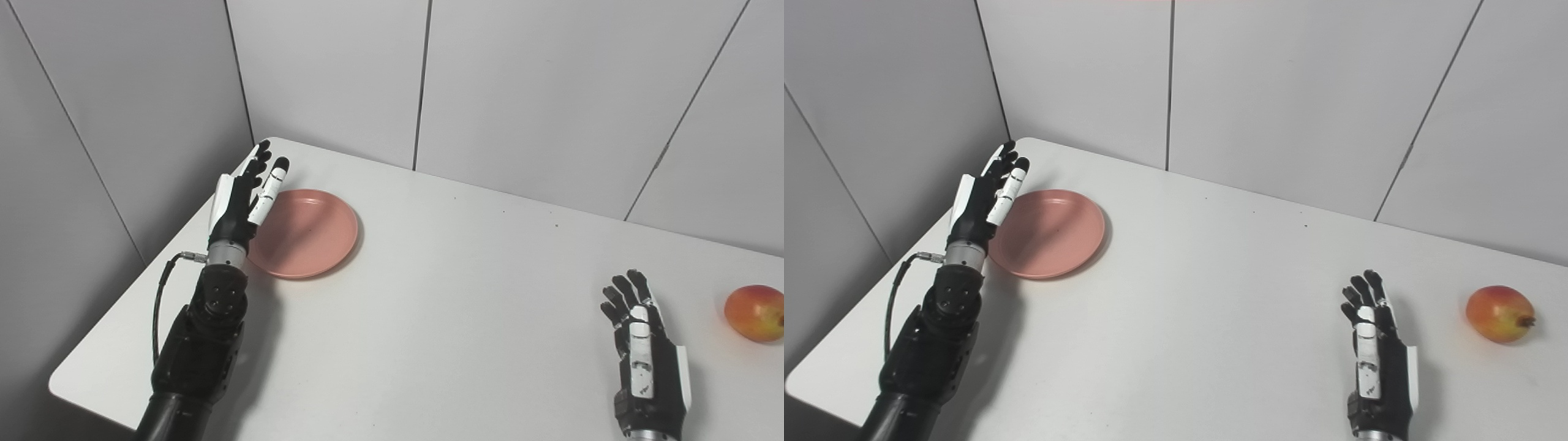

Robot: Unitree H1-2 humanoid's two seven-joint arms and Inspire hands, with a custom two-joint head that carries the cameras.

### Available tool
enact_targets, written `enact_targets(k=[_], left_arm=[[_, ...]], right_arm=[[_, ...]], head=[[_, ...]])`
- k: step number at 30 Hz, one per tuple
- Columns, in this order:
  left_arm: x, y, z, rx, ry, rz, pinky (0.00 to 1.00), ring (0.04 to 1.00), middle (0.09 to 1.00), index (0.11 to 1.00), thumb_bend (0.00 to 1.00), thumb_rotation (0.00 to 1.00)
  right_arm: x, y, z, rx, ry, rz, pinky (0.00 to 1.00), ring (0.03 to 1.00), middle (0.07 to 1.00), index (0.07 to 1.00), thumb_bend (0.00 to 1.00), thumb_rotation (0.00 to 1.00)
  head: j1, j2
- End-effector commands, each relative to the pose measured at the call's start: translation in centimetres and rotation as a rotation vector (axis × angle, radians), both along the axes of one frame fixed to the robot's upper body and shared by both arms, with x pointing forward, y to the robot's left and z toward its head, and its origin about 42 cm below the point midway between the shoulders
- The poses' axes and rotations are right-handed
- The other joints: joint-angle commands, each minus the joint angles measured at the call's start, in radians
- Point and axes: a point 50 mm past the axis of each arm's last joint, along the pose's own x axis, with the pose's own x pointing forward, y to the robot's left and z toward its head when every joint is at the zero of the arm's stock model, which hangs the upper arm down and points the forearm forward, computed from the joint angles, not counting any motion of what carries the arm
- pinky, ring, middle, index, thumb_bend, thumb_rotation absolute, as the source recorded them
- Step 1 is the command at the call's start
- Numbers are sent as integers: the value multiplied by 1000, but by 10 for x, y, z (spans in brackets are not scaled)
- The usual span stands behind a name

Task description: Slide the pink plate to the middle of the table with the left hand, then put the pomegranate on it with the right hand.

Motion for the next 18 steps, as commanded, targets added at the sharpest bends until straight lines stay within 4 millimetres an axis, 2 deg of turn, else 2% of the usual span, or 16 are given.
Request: enact_targets(k=[1,8,13,18], left_arm=[[7,8,18,17,-52,35,909,926,920,909,532,1000],[7,14,11,7,-25,44,893,917,911,883,527,983],[10,15,4,23,-24,14,902,929,932,902,490,987],[13,10,-4,50,8,-13,901,924,933,918,510,996]], right_arm=[[-8,-7,-14,-10,16,-7,896,880,889,907,446,879],[-9,-7,-14,-3,15,-15,891,875,884,899,452,864],[-9,-6,-14,-3,17,-12,895,877,883,898,459,872],[-9,-5,-13,0,15,-9,899,879,887,904,457,885]], head=[[2,3],[1,7],[0,11],[-3,11]])
